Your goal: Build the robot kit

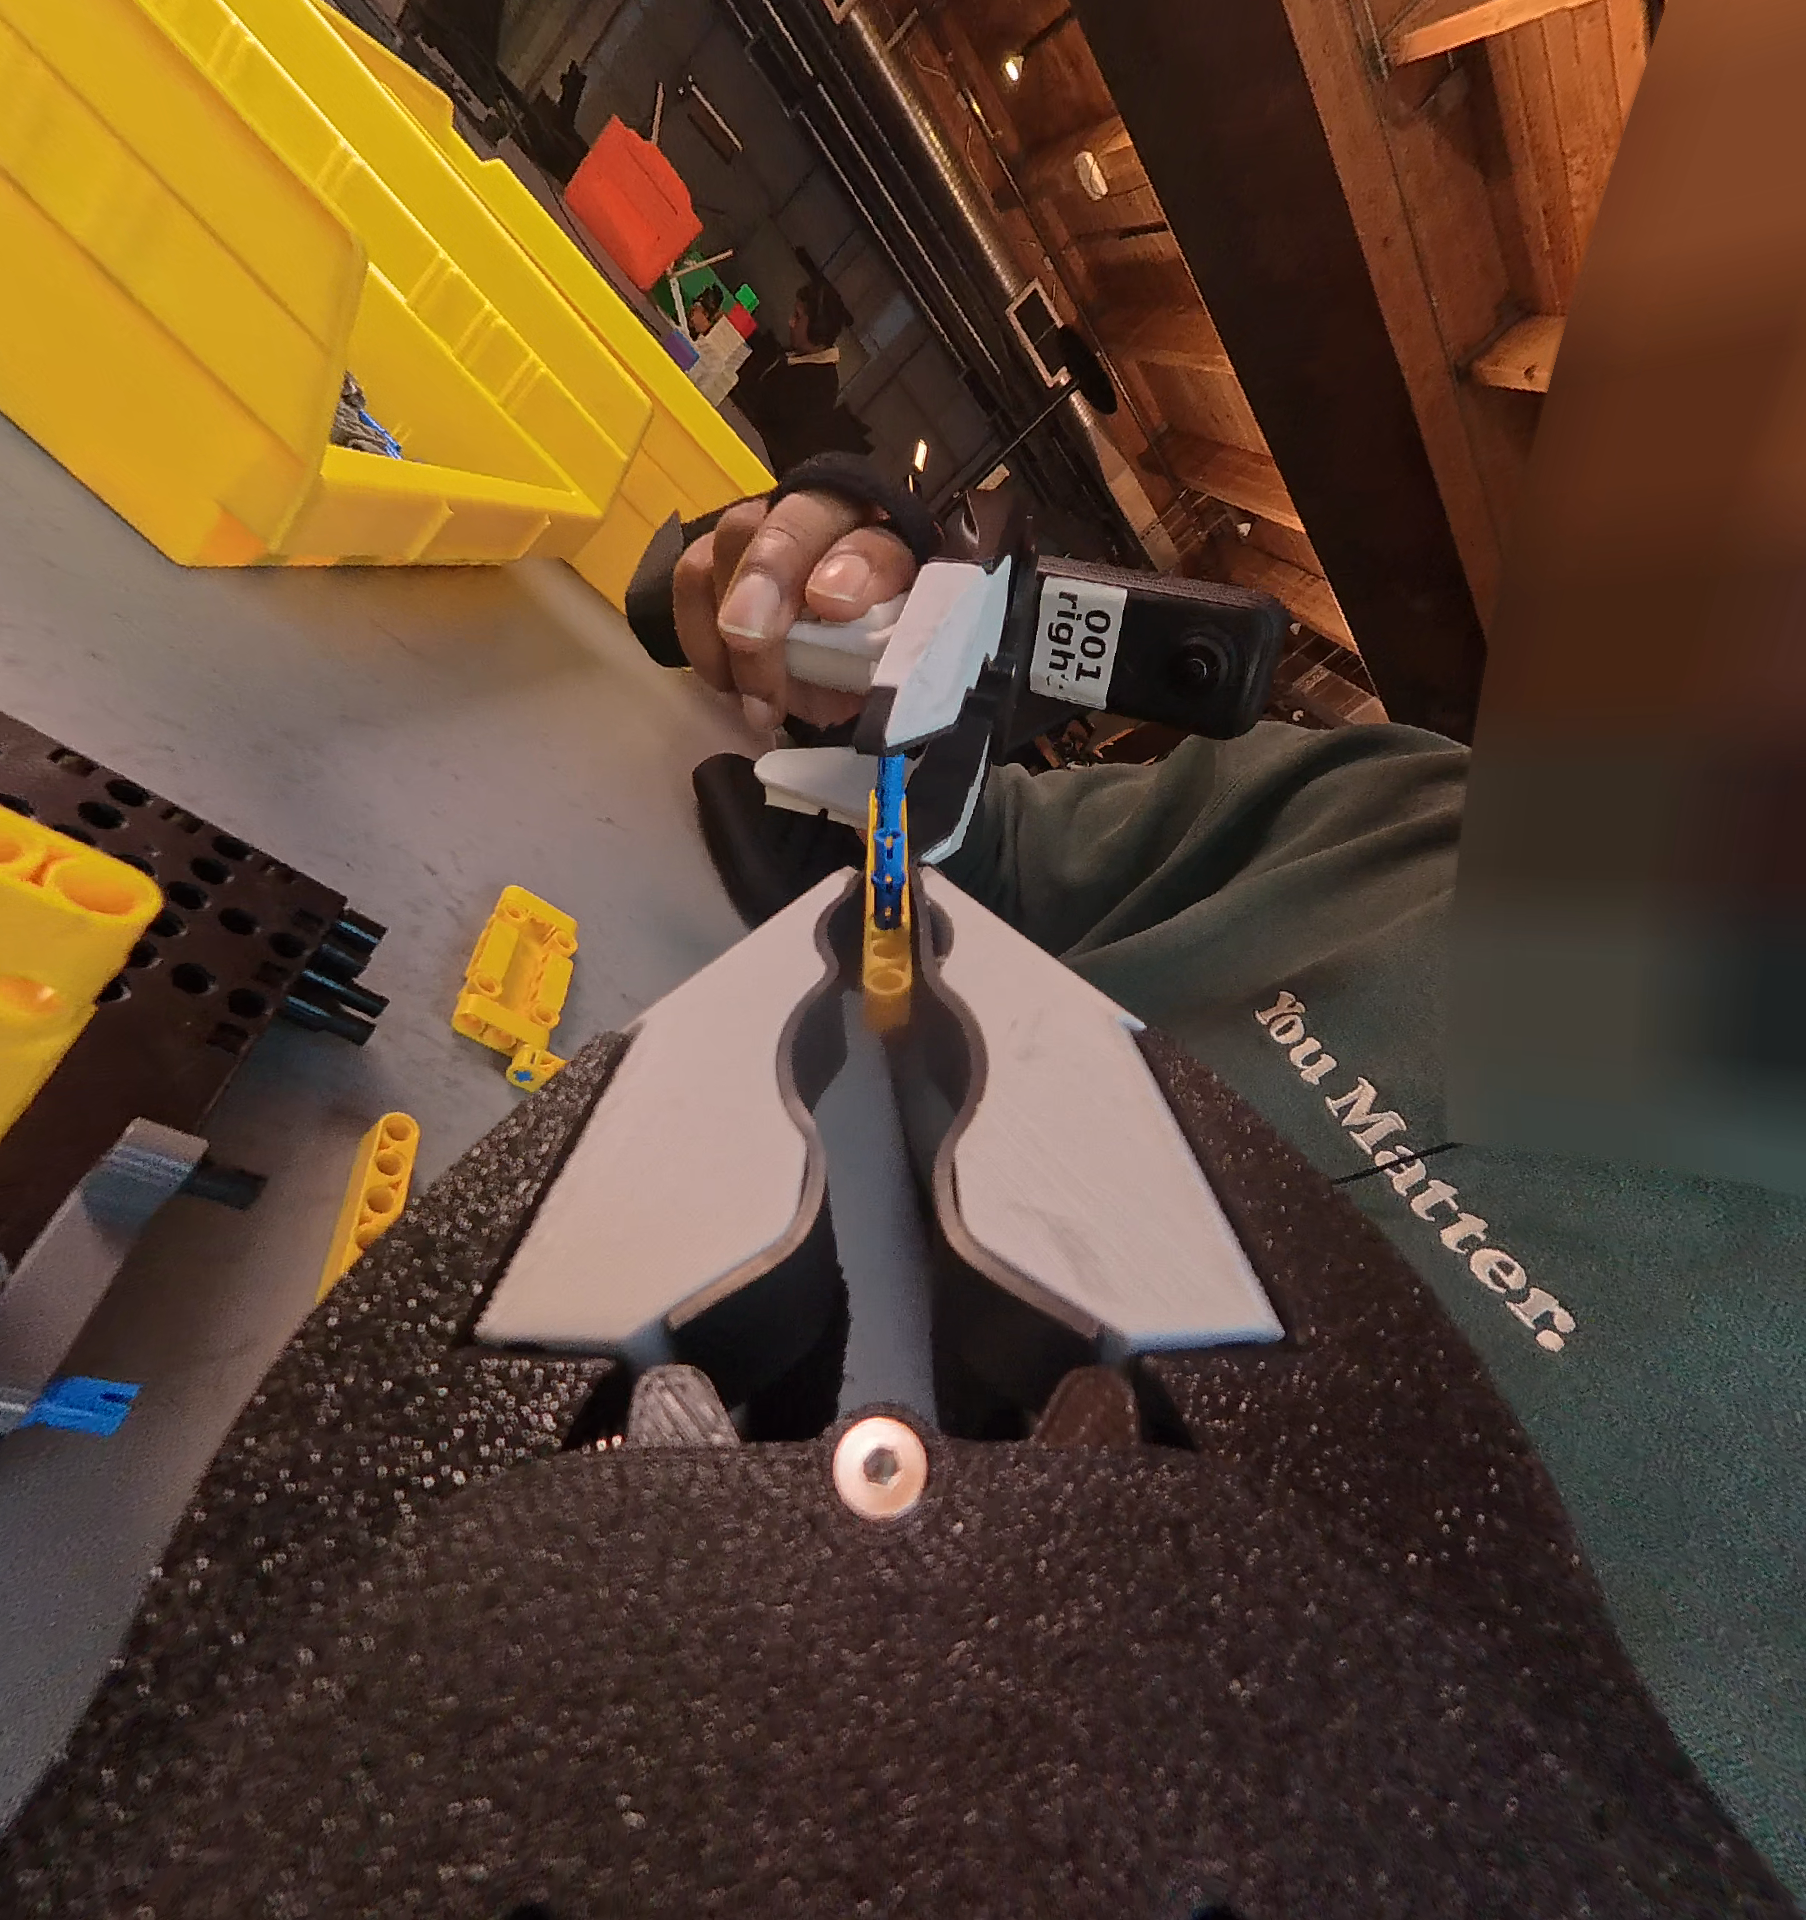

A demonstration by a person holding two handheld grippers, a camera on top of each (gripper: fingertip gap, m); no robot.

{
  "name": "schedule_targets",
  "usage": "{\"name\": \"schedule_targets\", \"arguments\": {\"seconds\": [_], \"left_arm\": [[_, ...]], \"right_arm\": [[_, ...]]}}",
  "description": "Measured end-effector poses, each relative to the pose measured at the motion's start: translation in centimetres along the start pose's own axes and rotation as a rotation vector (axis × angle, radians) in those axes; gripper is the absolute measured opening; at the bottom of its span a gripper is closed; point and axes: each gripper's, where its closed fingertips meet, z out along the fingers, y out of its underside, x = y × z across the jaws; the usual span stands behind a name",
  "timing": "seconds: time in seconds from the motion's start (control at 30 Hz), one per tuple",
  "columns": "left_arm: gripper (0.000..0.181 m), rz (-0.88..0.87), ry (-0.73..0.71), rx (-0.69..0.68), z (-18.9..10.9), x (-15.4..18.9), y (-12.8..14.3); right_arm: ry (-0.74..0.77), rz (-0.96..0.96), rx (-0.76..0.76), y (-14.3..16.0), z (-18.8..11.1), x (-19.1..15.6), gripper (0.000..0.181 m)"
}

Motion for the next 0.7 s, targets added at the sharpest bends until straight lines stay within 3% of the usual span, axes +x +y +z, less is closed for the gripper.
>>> {"name": "schedule_targets", "arguments": {"seconds": [0.2,0.4,0.6,0.7], "left_arm": [[0.006,-0.006,-0.003,0.047,-0.3,-0.1,-0.6],[0.009,0.099,-0.039,0.157,-0.6,0.6,-2.5],[0.007,0.127,-0.076,0.161,-0.7,0.5,-2.6],[0.007,0.123,-0.079,0.14,-0.7,0.5,-2.4]], "right_arm": [[0.031,0.03,-0.006,0.1,0.3,0.3,0.022],[0.188,0.104,0.04,-0.6,0.7,2.4,0.023],[0.251,0.097,0.025,-0.6,1.1,2.9,0.023],[0.209,0.078,0.03,-0.7,1.2,2.5,0.025]]}}
